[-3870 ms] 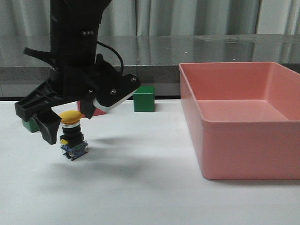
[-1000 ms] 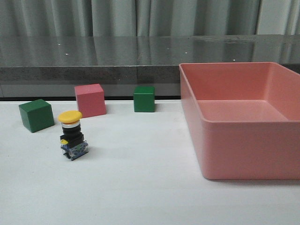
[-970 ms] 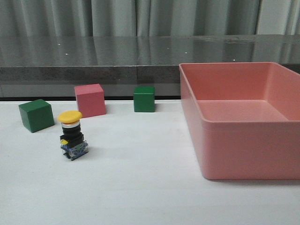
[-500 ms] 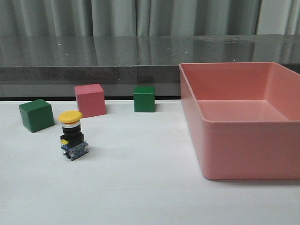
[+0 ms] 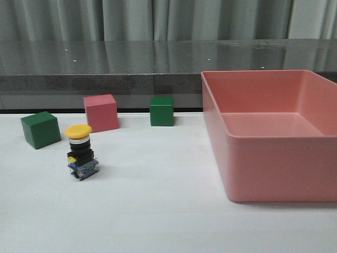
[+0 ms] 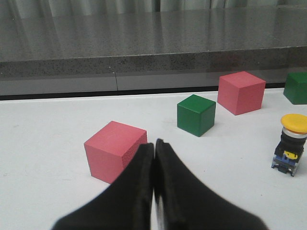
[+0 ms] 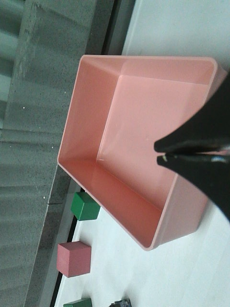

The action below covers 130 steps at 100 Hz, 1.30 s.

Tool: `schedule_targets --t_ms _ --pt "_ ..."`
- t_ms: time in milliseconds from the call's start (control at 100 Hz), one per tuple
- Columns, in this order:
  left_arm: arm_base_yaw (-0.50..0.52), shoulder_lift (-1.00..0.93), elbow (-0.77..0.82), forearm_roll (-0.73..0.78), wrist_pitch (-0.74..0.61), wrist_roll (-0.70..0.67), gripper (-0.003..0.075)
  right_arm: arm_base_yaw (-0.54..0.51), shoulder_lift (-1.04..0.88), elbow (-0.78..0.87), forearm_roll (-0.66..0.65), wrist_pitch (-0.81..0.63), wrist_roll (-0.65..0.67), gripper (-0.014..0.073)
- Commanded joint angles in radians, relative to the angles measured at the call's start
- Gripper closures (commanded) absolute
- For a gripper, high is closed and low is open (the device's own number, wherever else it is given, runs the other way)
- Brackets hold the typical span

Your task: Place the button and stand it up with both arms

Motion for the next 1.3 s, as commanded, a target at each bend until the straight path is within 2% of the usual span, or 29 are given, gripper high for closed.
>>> schedule_targets --t_ms 0,470,550,680,760,980,1040,1290 --pt "0.003 -0.033 0.046 -0.003 -0.080 -0.011 0.0739 -0.004 0.009 -0.026 0.015 -0.066 0.000 0.0707" --pt "0.003 -0.033 0.046 -0.003 -0.080 -0.011 0.0739 -0.004 0.007 -0.025 -0.017 -0.082 0.006 0.0707" --pt "0.003 -0.033 0.046 -0.003 -0.080 -0.011 0.0739 -0.004 -0.016 -0.011 -0.099 -0.128 0.112 0.0707" --pt "0.003 -0.033 0.046 -0.003 -0.080 -0.011 0.0740 -0.004 -0.086 0.062 -0.321 -0.256 0.343 0.0707" --pt "0.003 -0.033 0.046 -0.003 -0.080 -0.011 0.0739 -0.004 -0.128 0.139 -0.389 -0.338 0.441 0.0707" --pt "0.003 -0.033 0.046 -0.003 -0.080 -0.011 0.0739 -0.004 -0.238 0.332 -0.398 -0.489 0.488 0.0707" --pt "0.003 -0.033 0.046 -0.003 -0.080 -0.011 0.0740 -0.004 -0.255 0.329 -0.397 -0.443 0.488 0.0707" --pt "0.003 -0.033 0.046 -0.003 -0.080 -0.011 0.0739 -0.004 -0.253 0.331 -0.397 -0.431 0.488 0.0707"
